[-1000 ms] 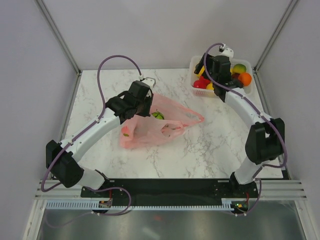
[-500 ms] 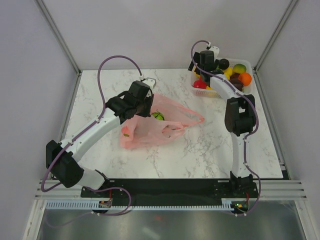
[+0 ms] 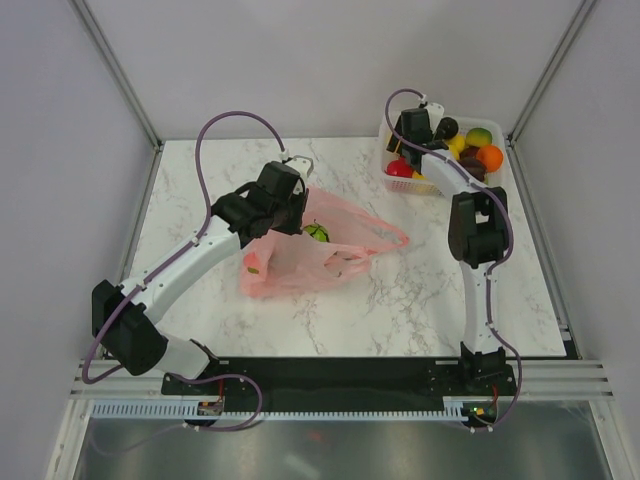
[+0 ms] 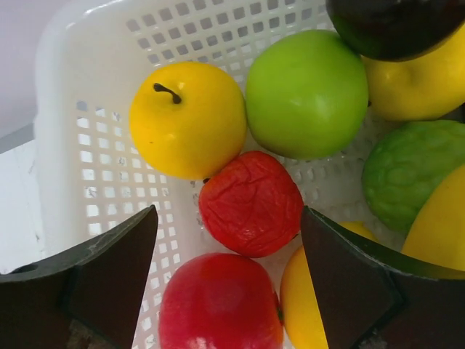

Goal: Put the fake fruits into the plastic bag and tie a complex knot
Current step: Pick up the fake fruit from the bin.

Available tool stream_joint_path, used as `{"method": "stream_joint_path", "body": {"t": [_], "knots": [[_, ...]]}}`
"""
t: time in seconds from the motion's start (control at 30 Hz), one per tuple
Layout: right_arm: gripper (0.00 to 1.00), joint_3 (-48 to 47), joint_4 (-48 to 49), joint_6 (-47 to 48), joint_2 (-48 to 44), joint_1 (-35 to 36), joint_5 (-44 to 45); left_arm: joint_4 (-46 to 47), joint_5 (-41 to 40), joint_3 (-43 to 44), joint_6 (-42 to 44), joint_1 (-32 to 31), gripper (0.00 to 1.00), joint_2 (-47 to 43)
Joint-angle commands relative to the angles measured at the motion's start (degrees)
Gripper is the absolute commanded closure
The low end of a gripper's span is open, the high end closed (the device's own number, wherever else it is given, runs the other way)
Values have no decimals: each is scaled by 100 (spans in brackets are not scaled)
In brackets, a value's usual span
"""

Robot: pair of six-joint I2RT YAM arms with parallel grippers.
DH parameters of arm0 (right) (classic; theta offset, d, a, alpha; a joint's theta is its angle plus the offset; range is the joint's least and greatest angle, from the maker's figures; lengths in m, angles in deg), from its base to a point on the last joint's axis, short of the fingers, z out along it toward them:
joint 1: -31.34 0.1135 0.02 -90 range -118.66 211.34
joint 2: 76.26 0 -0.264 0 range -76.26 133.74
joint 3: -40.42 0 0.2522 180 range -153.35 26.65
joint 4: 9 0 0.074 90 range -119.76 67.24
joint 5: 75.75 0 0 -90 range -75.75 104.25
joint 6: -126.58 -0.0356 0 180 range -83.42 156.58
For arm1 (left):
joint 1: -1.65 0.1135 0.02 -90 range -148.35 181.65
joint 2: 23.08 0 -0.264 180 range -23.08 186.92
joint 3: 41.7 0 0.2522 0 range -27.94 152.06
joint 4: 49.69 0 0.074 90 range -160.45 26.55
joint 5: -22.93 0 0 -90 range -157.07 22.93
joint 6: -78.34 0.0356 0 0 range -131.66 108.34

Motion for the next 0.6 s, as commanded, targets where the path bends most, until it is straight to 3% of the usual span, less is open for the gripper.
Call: {"method": "stream_joint_path", "body": {"t": [0.0, 0.23, 0.33, 0.47, 0.5, 0.57], "knots": [[14, 124, 90, -124, 45, -207, -173, 101, 19, -18, 71, 1, 98, -182], [11, -420, -314, -81, 528, -243, -481, 101, 19, -18, 79, 1, 98, -164], [14, -666, -472, -10, 827, -252, -498, 93, 19, -9, 79, 1, 98, -138], [30, -825, -516, 77, 994, -261, -577, 101, 28, -9, 88, 1, 98, -146], [39, -825, -499, 86, 942, -252, -569, 93, 28, -9, 88, 1, 98, -155], [43, -808, -455, 122, 819, -252, -516, 101, 28, -9, 97, 10, 98, -147]]}}
